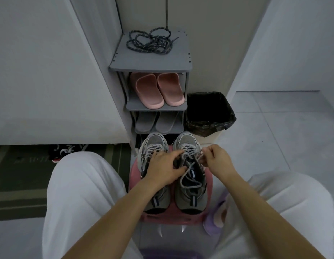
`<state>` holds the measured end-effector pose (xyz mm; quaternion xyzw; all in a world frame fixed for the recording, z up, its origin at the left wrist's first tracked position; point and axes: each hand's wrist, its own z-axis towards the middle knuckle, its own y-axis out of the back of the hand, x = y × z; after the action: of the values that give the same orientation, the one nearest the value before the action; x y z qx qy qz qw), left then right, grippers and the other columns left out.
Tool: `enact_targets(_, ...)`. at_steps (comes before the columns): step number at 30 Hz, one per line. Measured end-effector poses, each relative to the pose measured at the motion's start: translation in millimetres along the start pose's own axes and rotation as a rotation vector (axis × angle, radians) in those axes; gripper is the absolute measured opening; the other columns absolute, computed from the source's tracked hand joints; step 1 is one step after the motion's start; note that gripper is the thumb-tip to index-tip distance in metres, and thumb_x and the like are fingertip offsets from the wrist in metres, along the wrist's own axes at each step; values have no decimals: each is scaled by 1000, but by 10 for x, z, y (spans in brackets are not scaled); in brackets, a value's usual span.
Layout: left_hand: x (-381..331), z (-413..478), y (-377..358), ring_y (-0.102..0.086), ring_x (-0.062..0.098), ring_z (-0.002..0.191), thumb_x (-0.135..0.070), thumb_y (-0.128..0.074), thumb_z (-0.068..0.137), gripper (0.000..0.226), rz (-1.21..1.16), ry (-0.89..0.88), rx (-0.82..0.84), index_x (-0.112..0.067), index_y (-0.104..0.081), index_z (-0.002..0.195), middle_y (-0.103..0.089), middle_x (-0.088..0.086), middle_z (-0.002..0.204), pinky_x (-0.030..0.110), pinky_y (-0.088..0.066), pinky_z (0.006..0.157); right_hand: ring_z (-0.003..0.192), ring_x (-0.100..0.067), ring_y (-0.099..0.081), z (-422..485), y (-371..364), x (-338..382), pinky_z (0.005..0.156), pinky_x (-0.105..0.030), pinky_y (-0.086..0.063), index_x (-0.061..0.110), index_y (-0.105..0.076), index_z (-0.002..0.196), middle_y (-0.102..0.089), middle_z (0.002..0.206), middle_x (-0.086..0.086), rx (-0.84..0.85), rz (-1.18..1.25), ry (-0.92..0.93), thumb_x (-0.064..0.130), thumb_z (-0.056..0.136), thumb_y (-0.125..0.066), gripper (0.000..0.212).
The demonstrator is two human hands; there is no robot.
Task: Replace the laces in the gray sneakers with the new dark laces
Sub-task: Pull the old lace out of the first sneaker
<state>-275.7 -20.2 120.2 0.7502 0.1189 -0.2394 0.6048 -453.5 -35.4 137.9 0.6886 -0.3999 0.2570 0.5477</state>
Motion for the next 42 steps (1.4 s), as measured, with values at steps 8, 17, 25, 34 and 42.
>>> enact_targets(8, -1, -27, 11, -44, 19, 112, -45, -59, 87, 57, -77, 23, 16, -35, -40, 140, -61, -6, 122, 29, -31, 98, 68, -22, -64, -46, 39, -81, 71, -35, -57, 9, -50, 85, -65, 76, -13, -14, 264, -113, 12, 97, -46, 13)
enact_targets(17, 27, -58, -1, -43, 21, 112, -42, -60, 87, 56, -131, 28, -8, -35, -41, 139, -59, -3, 113, 27, -35, 90, 67, -22, -61, -105, -19, -92, 68, -30, -51, 14, -54, 73, -66, 74, -10, -35, 41, 8, 17, 92, -56, 19)
enact_targets(25, 21, -87, -37, -42, 19, 113, -42, -60, 87, 56, -162, 29, -39, -35, -42, 139, -61, -4, 118, 27, -36, 91, 68, -20, -63, -138, -1, -121, 76, -43, -55, 14, -63, 72, -65, 68, -2, 42, 130, -11, 17, 85, -67, 14)
enact_targets(34, 20, -81, -56, -41, 14, 110, -40, -61, 87, 56, -170, 5, -82, -34, -42, 139, -60, -7, 116, 19, -31, 85, 67, -23, -59, -80, -48, -95, 71, -41, -52, 14, -56, 68, -62, 68, -10, 30, 87, 14, 25, 89, -61, 25)
enact_targets(42, -6, -96, -56, -40, 12, 107, -39, -61, 86, 55, -185, 13, -93, -36, -42, 138, -60, -9, 108, 20, -29, 83, 62, -20, -66, -1, 31, -105, 64, -35, -56, 9, -51, 76, -67, 76, -13, -78, 364, -130, 23, 95, -51, 24)
